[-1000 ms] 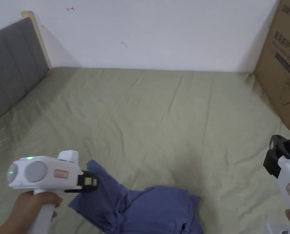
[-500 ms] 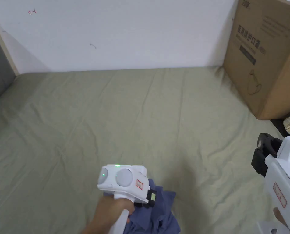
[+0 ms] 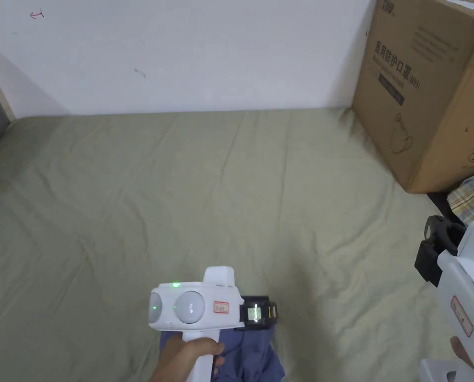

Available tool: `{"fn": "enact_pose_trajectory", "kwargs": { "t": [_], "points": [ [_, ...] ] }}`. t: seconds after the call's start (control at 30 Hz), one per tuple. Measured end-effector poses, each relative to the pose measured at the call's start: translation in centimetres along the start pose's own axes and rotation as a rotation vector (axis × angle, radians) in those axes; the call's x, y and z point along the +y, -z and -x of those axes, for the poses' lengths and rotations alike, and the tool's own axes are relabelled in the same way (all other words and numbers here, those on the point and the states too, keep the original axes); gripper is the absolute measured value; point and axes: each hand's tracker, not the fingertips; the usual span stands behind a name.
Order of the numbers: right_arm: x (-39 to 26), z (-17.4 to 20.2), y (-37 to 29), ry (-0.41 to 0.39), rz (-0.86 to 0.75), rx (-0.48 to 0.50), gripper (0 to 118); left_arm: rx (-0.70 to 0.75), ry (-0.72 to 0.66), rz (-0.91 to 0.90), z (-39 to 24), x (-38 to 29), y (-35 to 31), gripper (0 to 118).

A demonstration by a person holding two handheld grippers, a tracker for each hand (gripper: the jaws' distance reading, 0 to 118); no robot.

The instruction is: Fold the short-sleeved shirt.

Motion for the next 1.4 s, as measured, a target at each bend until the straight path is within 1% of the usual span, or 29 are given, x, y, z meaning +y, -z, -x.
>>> {"fn": "enact_pose_trajectory", "kwargs": {
  "t": [0.07, 0.13, 0.23, 0.27, 0.33, 0.37, 0.4, 0.5, 0.57, 0.6, 0.63, 0.8, 0.9, 0.93, 1.03, 1.2, 1.27, 1.33, 1.4],
  "points": [
    [0.2, 0.1, -0.2, -0.003, -0.005, 0.004, 0, -0.013, 0.025, -0.083, -0.1, 0.5, -2.4, 92],
    [0.3, 0.3, -0.3, -0.009, -0.01, 0.008, 0, 0.023, 0.077, -0.159, 0.1, 0.5, -4.1, 92],
    [0.5, 0.7, -0.4, -0.016, -0.012, 0.015, 0, 0.15, 0.174, -0.271, 0.7, -0.3, -5.2, 92],
    [0.6, 0.7, -0.4, -0.017, -0.012, 0.019, 0, 0.197, 0.207, -0.279, 1.0, -0.7, -5.2, 92],
    [0.6, 0.9, -0.4, -0.02, -0.013, 0.025, 0, 0.267, 0.219, -0.289, 1.7, -1.6, -4.6, 89],
    [0.7, 0.9, -0.4, -0.024, -0.013, 0.026, 0, 0.291, 0.213, -0.295, 2.2, -2.0, -4.2, 82],
    [0.6, 0.9, -0.4, -0.026, -0.013, 0.028, 0, 0.279, 0.201, -0.29, 2.8, -2.5, -3.8, 67],
    [0.6, 0.9, -0.4, -0.028, -0.009, 0.03, 0, 0.26, 0.179, -0.274, 4.2, -3.8, -2.2, 2],
    [0.5, 0.7, -0.3, -0.029, -0.006, 0.028, 0, 0.258, 0.19, -0.267, 4.4, -4.9, -1.5, 0],
    [0.5, 0.5, -0.3, -0.028, -0.005, 0.025, 0, 0.253, 0.23, -0.252, 4.2, -5.5, -0.9, 0],
    [0.4, 0.4, -0.2, -0.028, -0.003, 0.023, 0, 0.256, 0.242, -0.234, 4.0, -5.8, -0.4, 0],
    [0.1, -0.4, 0.0, -0.021, 0.007, 0.005, 0, 0.214, 0.305, -0.092, 2.4, -8.5, 3.5, 0],
    [-0.2, -0.9, 0.1, -0.019, 0.015, -0.005, 0, 0.204, 0.387, -0.008, 0.3, -10.3, 6.2, 0],
    [-0.3, -1.0, 0.1, -0.019, 0.017, -0.01, 0, 0.226, 0.42, -0.005, -0.2, -10.6, 6.8, 0],
    [-0.5, -1.6, 0.1, -0.017, 0.027, -0.023, 0, 0.234, 0.45, -0.007, -1.6, -10.5, 8.2, 0],
    [-0.5, -1.8, 0.1, 0.003, 0.029, -0.047, 0, 0.265, 0.437, 0.031, -1.8, -9.9, 10.0, 0],
    [-0.3, -1.7, -0.1, 0.003, 0.025, -0.05, 0, 0.264, 0.425, 0.03, -1.8, -9.8, 9.6, 0],
    [-0.3, -1.9, -0.1, 0.0, 0.022, -0.047, 0, 0.243, 0.382, 0.028, -1.8, -9.1, 8.5, 0],
    [-0.1, -1.7, -0.3, -0.004, 0.019, -0.038, 0, 0.152, 0.302, -0.096, -1.7, -8.4, 6.1, 0]
  ]
}}
